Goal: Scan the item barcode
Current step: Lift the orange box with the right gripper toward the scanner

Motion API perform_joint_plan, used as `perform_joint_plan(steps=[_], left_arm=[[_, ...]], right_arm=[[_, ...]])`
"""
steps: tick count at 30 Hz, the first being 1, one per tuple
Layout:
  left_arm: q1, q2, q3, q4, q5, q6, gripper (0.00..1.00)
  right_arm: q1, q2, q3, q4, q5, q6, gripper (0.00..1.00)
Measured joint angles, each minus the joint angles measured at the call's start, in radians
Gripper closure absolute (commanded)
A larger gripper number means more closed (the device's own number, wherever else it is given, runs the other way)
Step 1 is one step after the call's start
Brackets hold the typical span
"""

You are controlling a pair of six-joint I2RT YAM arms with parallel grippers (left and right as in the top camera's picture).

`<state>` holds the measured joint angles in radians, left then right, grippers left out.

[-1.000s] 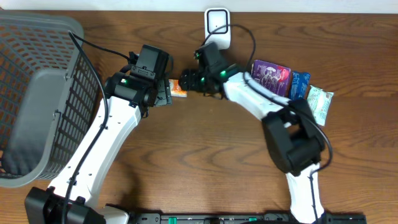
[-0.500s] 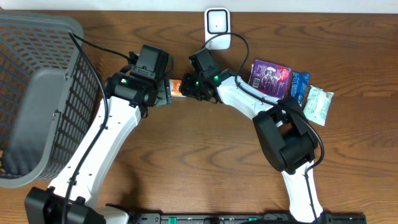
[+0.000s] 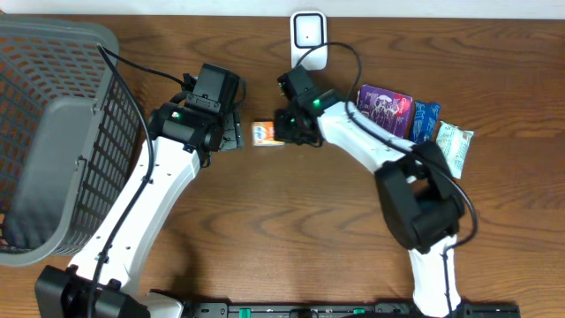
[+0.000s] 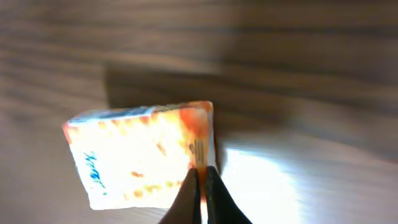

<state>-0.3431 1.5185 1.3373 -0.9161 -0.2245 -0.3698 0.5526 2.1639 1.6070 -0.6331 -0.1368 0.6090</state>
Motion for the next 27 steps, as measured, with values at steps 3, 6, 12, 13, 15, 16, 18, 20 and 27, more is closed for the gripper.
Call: perform_joint_plan(steps=[3,6,12,13,15,16,18,20,27], left_arm=[[0.000,0.000,0.000,0.000,0.000,0.000,0.14],[0.000,0.000,0.000,0.000,0.000,0.000,0.14],[0.000,0.000,0.000,0.000,0.000,0.000,0.14],[0.000,0.000,0.000,0.000,0.000,0.000,0.14],[0.000,0.000,0.000,0.000,0.000,0.000,0.14],[0.000,0.000,0.000,0.000,0.000,0.000,0.14],[0.000,0.000,0.000,0.000,0.000,0.000,0.14],[0.000,0.000,0.000,0.000,0.000,0.000,0.14],[0.000,0.000,0.000,0.000,0.000,0.000,0.14]], right_arm=[[-0.008,-0.063,-0.001,-0.090,0.158,-0.026,0.99],[-0.012,-0.122,-0.001,-0.119,0.255,-0.059,0.82],[-0.005,-0.159,-0.001,-0.115,0.285,-0.212,0.48],[-0.002,-0.158,-0.001,-0.117,0.284,-0.244,0.43],[0.005,-0.158,-0.001,-0.117,0.275,-0.309,0.36],[0.008,-0.158,-0.001,-0.117,0.263,-0.344,0.34],[0.015,-0.158,-0.001,-0.117,0.231,-0.411,0.33],[0.022,-0.158,-0.001,-0.117,0.210,-0.465,0.32],[0.029,-0.128,-0.001,-0.110,0.174,-0.747,0.24]])
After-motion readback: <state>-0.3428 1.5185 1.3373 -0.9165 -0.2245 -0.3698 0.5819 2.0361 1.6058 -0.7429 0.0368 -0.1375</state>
